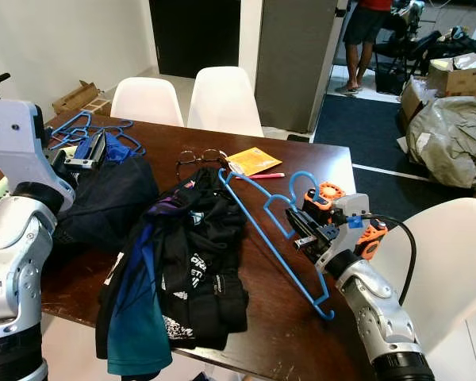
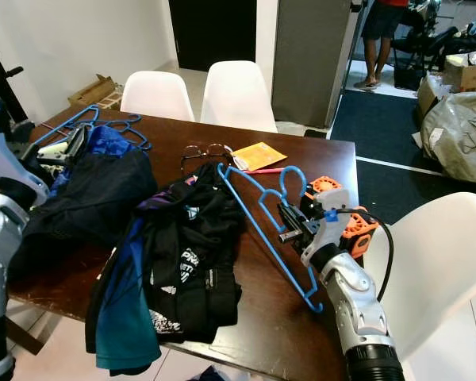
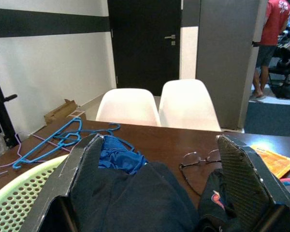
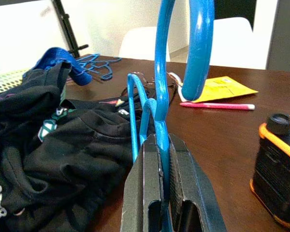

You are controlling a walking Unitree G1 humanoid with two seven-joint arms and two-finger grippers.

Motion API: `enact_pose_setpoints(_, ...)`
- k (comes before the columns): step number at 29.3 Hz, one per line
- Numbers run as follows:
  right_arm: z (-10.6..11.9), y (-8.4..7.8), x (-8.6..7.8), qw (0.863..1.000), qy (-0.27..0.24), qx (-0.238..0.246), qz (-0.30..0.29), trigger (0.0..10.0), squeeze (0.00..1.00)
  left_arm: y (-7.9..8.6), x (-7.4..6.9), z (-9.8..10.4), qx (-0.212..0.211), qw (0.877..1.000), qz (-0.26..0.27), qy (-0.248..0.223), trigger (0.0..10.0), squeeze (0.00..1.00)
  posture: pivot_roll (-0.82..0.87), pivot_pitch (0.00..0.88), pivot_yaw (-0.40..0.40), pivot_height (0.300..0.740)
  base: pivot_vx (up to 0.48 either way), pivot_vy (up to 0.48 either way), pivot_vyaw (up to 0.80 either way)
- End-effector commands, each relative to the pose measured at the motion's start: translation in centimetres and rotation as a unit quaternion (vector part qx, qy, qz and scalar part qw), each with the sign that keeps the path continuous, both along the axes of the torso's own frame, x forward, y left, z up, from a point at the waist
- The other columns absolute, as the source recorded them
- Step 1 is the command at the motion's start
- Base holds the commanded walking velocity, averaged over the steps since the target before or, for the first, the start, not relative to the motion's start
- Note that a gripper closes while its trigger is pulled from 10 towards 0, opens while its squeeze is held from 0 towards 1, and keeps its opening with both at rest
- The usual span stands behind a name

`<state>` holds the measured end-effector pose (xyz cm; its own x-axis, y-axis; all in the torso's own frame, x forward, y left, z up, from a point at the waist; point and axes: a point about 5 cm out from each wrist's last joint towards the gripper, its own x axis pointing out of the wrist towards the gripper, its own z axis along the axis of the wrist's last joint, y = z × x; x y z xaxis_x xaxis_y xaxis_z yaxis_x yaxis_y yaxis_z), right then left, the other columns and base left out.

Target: Hang hanger

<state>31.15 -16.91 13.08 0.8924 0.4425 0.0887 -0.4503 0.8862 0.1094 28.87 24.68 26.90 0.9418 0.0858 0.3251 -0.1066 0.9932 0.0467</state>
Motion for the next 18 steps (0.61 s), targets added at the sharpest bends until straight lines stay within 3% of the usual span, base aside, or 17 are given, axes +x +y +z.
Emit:
enact_pose_setpoints(1,-0.2,0.3,0.0,1.0,0.001,-0.002,0.006,10.0,0.0,0.2,0.4,0.0,-0.002,1.0,0.013,-0.004,10.0,0.0,0.07,0.0,-0.035,0.74,0.0,0.0,0.0)
enact_pose_setpoints(9,0.0,0.4,0.2,1.0,-0.009,-0.005,0.008,10.0,0.0,1.0,1.4,-1.2,-0.017,0.999,0.051,0.007,10.0,0.0,0.05,0.0,-0.025,0.74,0.0,0.0,0.8)
enact_pose_setpoints(14,0.1,0.3,0.3,1.0,-0.009,0.004,0.004,10.0,0.0,2.3,1.6,-2.5,-0.088,0.993,0.081,0.019,10.0,0.0,0.06,0.0,-0.022,0.74,0.0,0.0,0.8)
enact_pose_setpoints(18,0.0,0.3,0.3,1.0,-0.004,0.004,0.003,10.0,0.0,2.8,1.6,-2.9,-0.122,0.989,0.085,0.022,10.0,0.0,0.05,0.0,-0.03,0.74,0.0,0.0,0.0)
